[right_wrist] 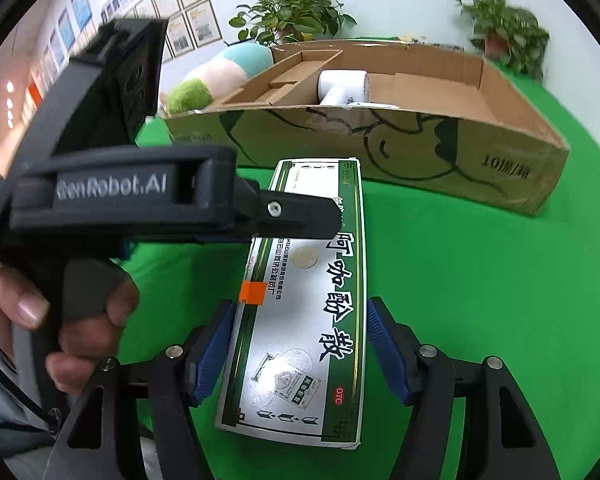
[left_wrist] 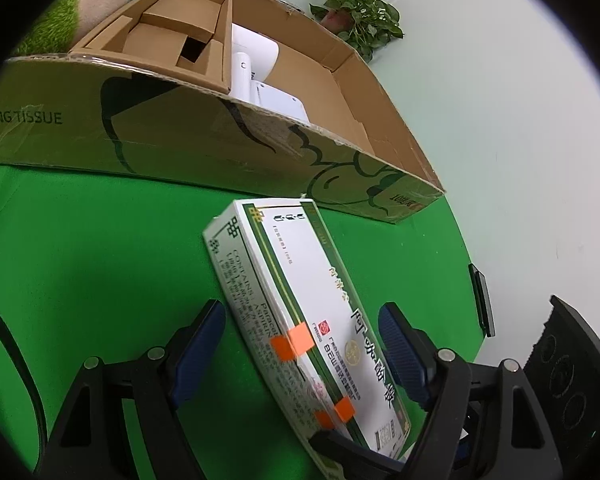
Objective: Organize objects
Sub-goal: 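Close both grippers on the green-and-white medicine box, then lift and carry the medicine box with both grippers over the open box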
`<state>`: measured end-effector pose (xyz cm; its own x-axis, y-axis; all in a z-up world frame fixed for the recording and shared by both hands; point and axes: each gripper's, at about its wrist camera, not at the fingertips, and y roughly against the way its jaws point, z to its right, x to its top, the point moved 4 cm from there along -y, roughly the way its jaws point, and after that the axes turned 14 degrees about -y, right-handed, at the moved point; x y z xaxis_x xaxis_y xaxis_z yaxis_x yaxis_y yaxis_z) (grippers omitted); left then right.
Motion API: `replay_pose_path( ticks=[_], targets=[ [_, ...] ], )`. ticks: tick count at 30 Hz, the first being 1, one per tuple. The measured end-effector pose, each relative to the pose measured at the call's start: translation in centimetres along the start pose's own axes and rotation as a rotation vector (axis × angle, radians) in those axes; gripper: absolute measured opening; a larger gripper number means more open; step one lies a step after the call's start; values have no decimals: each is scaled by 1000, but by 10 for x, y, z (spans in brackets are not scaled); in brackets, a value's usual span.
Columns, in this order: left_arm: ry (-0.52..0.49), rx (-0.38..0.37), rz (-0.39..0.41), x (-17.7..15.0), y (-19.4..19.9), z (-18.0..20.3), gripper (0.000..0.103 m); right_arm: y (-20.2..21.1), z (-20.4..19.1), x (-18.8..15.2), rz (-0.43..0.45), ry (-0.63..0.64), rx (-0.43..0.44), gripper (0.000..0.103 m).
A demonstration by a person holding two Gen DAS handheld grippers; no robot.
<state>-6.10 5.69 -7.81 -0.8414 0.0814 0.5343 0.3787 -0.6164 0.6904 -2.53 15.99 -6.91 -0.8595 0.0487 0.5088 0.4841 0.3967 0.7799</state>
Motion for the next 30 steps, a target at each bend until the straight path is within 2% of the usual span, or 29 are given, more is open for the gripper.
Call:
replay_pose_path(
  ticks=[2, 6, 13, 19, 25, 30],
  targets=[
    [1, 1, 0, -1, 1, 0, 77, -1, 1, 1, -13, -31, 44, 64],
    [-6, 22, 13, -1, 5, 0, 59, -1, 3, 2, -9, -56, 67, 63],
    [-29, 4, 72, 10, 15, 9, 52, 3, -2, 6, 24, -35, 51, 63],
    [-106, 15, 114, 22, 29, 27, 45, 13, -9, 12, 69, 14, 18, 63],
    [-203, 26, 166, 40, 42, 57, 43, 32, -11, 39, 146, 45, -7, 61],
    [-252, 40, 219, 58, 65, 66, 42, 48, -21, 61, 218, 104, -27, 60]
  ],
)
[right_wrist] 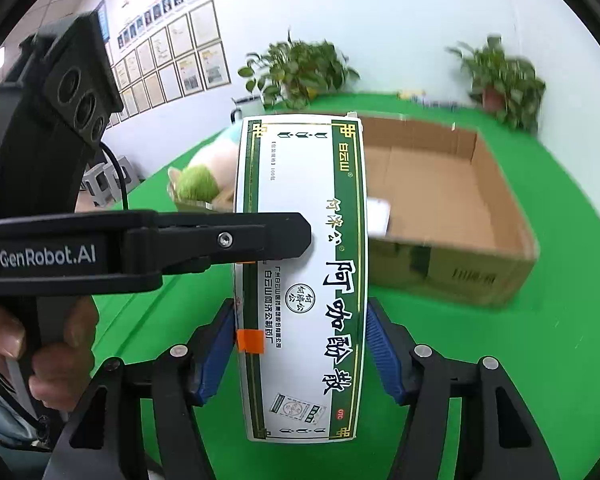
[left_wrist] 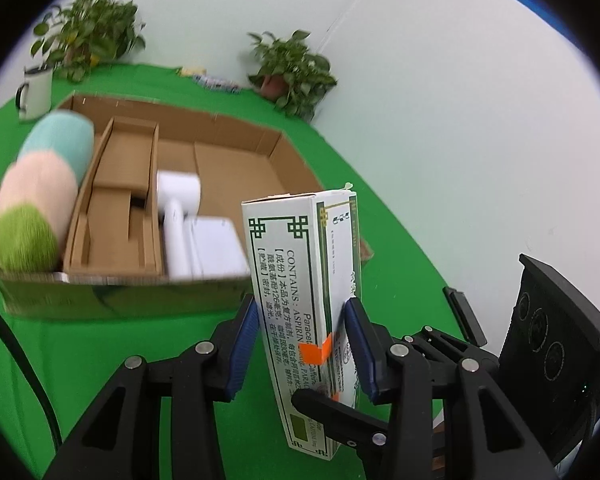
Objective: Organize objects
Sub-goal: 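Lift and carry the medicine box with both grippers over the open box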
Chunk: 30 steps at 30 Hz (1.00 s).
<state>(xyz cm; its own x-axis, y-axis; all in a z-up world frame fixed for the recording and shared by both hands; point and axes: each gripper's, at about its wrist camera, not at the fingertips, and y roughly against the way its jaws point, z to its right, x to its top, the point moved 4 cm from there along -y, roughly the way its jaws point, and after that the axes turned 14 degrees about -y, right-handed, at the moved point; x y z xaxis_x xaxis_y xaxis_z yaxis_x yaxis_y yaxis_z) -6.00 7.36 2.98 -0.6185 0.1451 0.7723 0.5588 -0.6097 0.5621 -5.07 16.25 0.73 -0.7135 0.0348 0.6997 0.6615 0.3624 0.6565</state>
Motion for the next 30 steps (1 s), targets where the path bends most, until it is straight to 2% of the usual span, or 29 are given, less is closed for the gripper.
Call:
replay_pose_path(
  ticks=[5, 10, 21, 27, 30],
  targets=[
    [-58, 7, 26, 30, 1, 3, 42, 9, -1, 24, 64, -8, -24, 59],
    [-102, -19, 42, 61, -5, 6, 42, 15, 5, 55, 114, -30, -54, 59],
    [-185, -51, 72, 141, -13, 6, 41, 30, 19, 146, 208, -71, -101, 59],
    [-162, -35, -5, 170, -46, -10, 41, 2, 36, 190, 131, -140, -70, 59],
    [-119, -56, -47, 178, -66, -22, 41, -19, 52, 205, 75, -173, -70, 59]
  ],
)
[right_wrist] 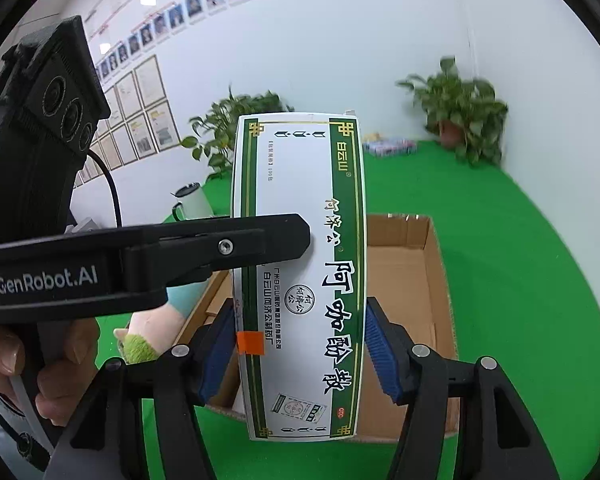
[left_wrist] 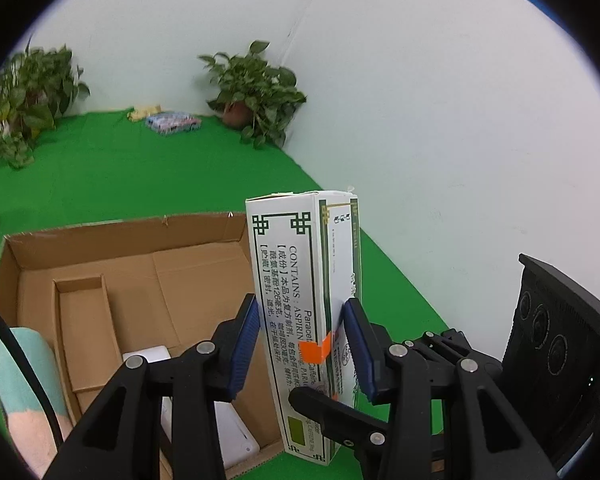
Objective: Organize objects
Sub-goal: 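Lift and carry the medicine box with both grippers over the open box, then lower the medicine box into the box beside the white case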
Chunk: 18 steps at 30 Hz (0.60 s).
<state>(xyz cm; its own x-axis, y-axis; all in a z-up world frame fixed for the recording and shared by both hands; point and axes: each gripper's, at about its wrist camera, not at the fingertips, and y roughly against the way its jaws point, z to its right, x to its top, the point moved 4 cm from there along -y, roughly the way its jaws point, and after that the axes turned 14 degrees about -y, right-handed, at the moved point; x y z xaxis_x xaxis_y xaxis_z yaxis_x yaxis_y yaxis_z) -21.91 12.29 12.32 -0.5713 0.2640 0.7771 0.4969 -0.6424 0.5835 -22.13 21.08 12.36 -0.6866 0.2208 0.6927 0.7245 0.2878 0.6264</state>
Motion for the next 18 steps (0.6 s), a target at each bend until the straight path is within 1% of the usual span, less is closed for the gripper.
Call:
replay_pose_path(
  ticks=[3, 6, 12, 14, 18],
  targets=[
    [39, -11, -42, 0, -19, -16, 41, -23, 10, 9, -62, -24, -8, 59],
    [61, -15, -85, -4, -35, -26, 41, -43, 21, 9, -113, -47, -5, 59],
    [104, -22, -188, -24, -69, -43, 41, -82, 48, -7, -235, -126, 16, 58],
    [130, -29, -218, -33, -80, -49, 41, -92, 55, -17, -269, -133, 6, 58],
    [161, -36, -258, -46, -95, -57, 41, -107, 63, -34, -324, -154, 2, 58]
  ],
)
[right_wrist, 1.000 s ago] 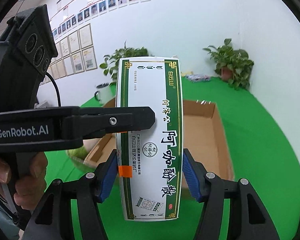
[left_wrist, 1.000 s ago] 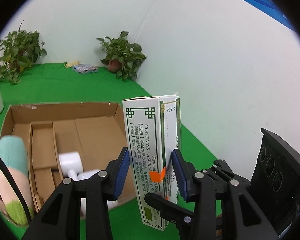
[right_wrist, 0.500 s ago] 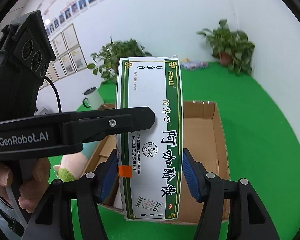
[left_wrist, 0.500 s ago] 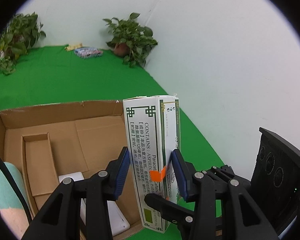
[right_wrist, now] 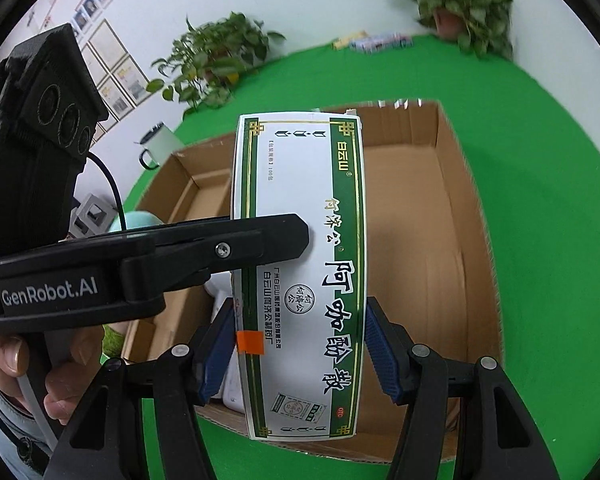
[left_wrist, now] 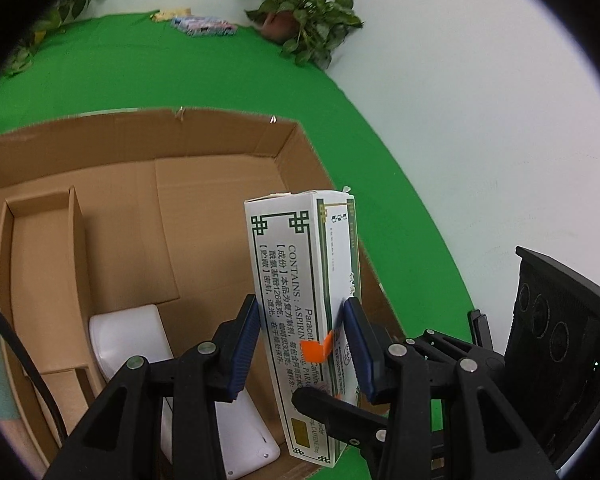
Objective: Organize objects
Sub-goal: 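Lower the medicine box into the box beside the white case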
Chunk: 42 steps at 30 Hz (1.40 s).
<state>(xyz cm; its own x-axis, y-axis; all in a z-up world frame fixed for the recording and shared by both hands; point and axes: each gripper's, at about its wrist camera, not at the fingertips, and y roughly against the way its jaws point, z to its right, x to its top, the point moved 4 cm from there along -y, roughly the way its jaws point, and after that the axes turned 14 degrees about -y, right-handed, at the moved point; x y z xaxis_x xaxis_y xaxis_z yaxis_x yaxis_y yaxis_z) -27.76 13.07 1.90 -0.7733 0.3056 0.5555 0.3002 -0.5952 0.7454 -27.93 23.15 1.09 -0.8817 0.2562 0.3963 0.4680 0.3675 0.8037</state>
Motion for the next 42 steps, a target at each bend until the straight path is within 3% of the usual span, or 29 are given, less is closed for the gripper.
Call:
replay_pose_path(
  ticks=[10, 25, 33, 42],
  targets=[
    [33, -11, -65, -11, -28, -18, 41, -40, 24, -7, -70, -31, -22, 58],
    [107, -48, -110, -21, -54, -42, 42, -62, 35, -3, -116, -66, -52, 59],
    [109, -24, -120, -10, -58, -45, 45, -65, 35, 1, -116, -66, -63, 59],
    [87, 66, -128, -4, -55, -40, 46, -75, 37, -7, -131, -64, -136, 60]
  ],
)
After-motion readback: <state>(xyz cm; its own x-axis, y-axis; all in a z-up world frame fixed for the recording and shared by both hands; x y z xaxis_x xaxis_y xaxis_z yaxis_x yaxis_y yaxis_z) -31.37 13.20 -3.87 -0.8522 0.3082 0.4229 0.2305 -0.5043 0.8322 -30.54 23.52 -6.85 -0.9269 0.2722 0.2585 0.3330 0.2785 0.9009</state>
